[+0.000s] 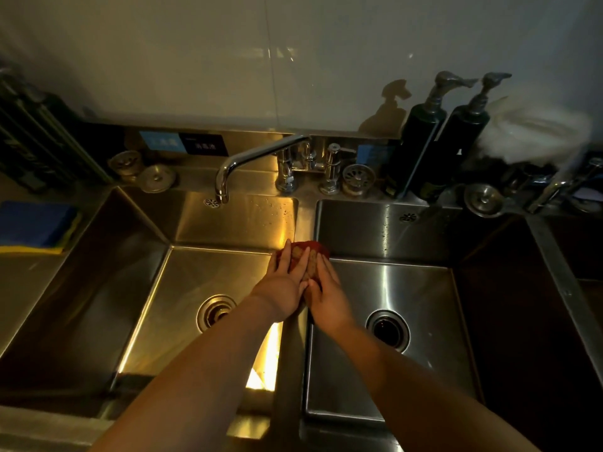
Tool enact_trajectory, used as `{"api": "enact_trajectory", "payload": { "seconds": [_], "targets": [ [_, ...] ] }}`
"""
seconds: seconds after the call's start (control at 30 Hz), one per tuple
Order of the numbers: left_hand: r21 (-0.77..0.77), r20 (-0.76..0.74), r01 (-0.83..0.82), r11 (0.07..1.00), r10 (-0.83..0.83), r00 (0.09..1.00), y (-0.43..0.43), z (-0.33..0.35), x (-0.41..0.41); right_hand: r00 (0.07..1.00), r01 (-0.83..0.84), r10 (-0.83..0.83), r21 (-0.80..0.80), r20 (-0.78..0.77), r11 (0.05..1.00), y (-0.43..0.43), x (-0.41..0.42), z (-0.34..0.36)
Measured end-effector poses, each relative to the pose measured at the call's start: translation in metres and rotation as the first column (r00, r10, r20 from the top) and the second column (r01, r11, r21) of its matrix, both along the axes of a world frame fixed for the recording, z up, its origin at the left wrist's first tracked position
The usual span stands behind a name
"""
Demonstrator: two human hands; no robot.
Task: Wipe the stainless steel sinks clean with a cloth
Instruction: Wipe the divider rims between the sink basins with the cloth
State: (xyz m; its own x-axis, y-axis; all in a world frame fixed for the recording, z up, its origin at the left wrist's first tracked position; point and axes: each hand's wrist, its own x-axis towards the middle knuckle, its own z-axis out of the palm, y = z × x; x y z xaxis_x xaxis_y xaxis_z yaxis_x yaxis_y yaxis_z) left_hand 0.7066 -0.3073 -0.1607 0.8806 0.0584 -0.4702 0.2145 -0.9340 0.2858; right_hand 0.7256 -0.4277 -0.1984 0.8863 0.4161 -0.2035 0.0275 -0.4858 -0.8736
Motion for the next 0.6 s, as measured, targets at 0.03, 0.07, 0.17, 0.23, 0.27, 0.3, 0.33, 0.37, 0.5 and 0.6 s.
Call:
{"api": "enact_trajectory", "payload": {
  "seconds": [0.03,0.07,0.17,0.23,0.27,0.3,0.33,0.37,0.5,0.6],
  "targets": [
    [-0.003,0.003,0.005,1.0,-0.005,1.0,0.002,-0.001,0.002,1.0,0.003,-0.003,-0.002,0.014,1.0,0.001,0.003,-0.001],
    [-0.001,0.009,0.014,1.0,-0.014,1.0,0.004,-0.001,0.004,1.0,0.001,-0.001,-0.001,0.028,1.0,0.002,0.006,-0.001],
    [0.019,0.031,0.039,0.999,-0.04,0.999,0.013,-0.005,0.016,0.999,-0.005,0.004,0.013,0.049,1.0,0.006,0.018,-0.002],
    [0.023,0.041,0.047,0.999,-0.048,0.998,0.017,-0.007,0.026,0.999,0.004,-0.004,0.002,0.054,1.0,0.011,0.028,-0.003],
    [0.023,0.044,0.046,0.999,-0.047,0.998,0.019,-0.009,0.032,0.999,0.012,-0.012,-0.006,0.052,1.0,0.013,0.032,-0.004],
    [0.024,0.047,0.043,0.999,-0.044,0.998,0.021,-0.01,0.037,0.998,0.017,-0.016,-0.015,0.053,1.0,0.016,0.037,-0.004],
    [0.028,0.05,0.039,0.999,-0.041,0.998,0.022,-0.012,0.042,0.998,0.015,-0.013,-0.026,0.063,1.0,0.018,0.043,-0.005],
    [0.034,0.055,0.038,0.999,-0.04,0.998,0.024,-0.013,0.048,0.997,0.012,-0.009,-0.037,0.072,0.999,0.02,0.048,-0.005],
    [0.057,0.055,0.038,0.998,-0.041,0.998,0.031,-0.015,0.073,0.994,0.022,-0.015,-0.069,0.105,0.997,0.03,0.074,-0.001],
    [0.029,0.056,0.026,0.999,-0.028,0.998,0.034,-0.015,0.084,0.986,-0.001,0.015,-0.081,0.167,0.997,0.033,0.087,0.002]
  ]
}}
